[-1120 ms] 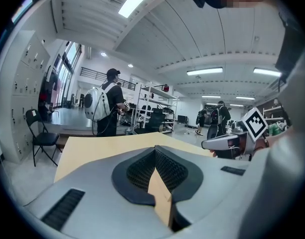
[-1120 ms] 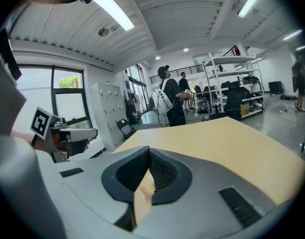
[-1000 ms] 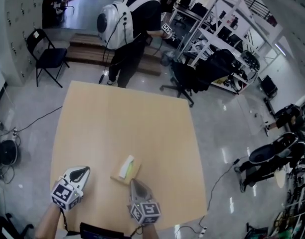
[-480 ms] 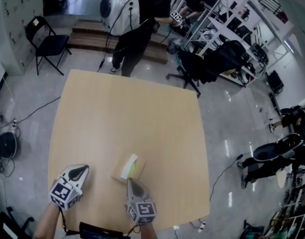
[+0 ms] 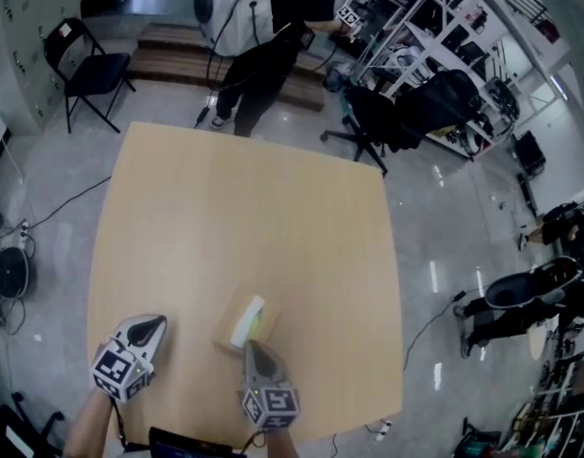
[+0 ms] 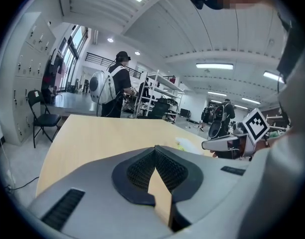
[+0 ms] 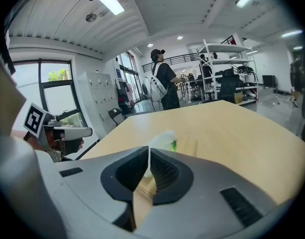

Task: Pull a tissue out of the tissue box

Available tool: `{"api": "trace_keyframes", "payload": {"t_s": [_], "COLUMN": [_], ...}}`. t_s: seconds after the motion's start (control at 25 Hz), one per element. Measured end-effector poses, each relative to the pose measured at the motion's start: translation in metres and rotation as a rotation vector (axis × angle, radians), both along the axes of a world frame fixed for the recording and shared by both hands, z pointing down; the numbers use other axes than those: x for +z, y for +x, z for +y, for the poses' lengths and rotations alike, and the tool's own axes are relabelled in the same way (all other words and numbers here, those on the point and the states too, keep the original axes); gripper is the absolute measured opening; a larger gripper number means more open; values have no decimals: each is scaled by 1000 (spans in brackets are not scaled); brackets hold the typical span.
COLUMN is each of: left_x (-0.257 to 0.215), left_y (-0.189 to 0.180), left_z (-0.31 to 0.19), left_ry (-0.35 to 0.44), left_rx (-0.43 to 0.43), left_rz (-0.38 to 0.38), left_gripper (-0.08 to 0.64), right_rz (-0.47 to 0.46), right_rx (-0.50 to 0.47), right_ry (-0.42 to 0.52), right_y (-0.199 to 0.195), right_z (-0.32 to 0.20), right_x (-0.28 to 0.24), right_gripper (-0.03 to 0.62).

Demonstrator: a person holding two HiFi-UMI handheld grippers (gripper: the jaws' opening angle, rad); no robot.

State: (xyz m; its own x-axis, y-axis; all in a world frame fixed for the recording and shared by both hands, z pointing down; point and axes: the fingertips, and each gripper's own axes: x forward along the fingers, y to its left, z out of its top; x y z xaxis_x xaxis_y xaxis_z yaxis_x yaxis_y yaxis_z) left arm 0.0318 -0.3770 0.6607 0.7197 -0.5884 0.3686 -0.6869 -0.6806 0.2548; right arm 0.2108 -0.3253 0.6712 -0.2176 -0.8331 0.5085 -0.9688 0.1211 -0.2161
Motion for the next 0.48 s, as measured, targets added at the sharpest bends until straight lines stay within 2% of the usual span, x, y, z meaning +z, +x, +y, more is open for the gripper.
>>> {"api": "trace_keyframes", "payload": {"t_s": [0.08, 0.24, 0.48], "left_x": [2, 5, 7], "left_y": [0, -2, -4], "left_z": [0, 1, 0], "left_ry": [-10, -19, -32], "left_rx": [5, 9, -4], "left_rz": [7, 7, 27], "left_gripper": [8, 8, 8], "right_rz": [-3, -20, -75], "right_rx": [-4, -3, -19], "right_ry": [-13, -18, -42], "right_y": [-2, -7, -12], "right_z": [0, -2, -4], "right_x": [4, 8, 14], "right_gripper": [31, 121, 166]}}
